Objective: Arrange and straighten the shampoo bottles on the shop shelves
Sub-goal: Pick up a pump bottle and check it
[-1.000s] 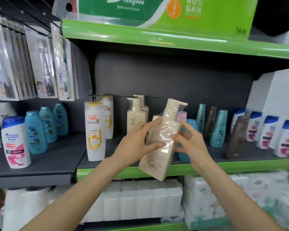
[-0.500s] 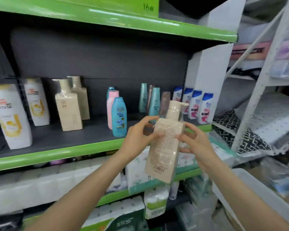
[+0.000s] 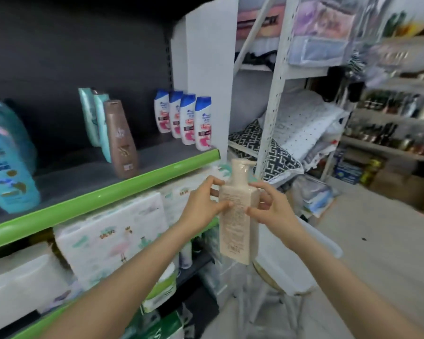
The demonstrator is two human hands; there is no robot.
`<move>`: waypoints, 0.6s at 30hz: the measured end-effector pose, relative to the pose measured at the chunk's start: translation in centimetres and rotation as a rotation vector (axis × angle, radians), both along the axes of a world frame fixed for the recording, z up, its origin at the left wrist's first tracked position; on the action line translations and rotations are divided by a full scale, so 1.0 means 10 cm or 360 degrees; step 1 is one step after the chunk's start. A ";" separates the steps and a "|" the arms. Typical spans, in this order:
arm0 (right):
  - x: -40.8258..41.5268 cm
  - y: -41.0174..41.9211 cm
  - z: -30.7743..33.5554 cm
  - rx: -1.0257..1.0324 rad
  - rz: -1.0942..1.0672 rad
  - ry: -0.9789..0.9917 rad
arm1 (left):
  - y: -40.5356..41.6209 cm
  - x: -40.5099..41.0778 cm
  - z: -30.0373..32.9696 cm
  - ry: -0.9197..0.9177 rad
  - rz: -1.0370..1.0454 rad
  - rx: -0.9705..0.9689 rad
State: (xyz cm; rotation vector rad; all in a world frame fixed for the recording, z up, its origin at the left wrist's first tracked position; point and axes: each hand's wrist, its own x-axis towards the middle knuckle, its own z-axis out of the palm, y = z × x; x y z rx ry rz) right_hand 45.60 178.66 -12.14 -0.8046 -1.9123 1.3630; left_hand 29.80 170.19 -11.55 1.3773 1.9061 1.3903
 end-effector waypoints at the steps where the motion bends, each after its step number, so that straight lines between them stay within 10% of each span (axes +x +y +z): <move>1: 0.03 0.14 -0.05 0.0000 -0.0024 -0.0026 | 0.18 0.00 -0.06 0.0000 -0.0015 -0.0020; 18: 0.38 2.11 -1.14 -0.0035 -0.0339 -0.0349 | 2.41 0.29 -1.07 0.0115 -0.0240 -0.0360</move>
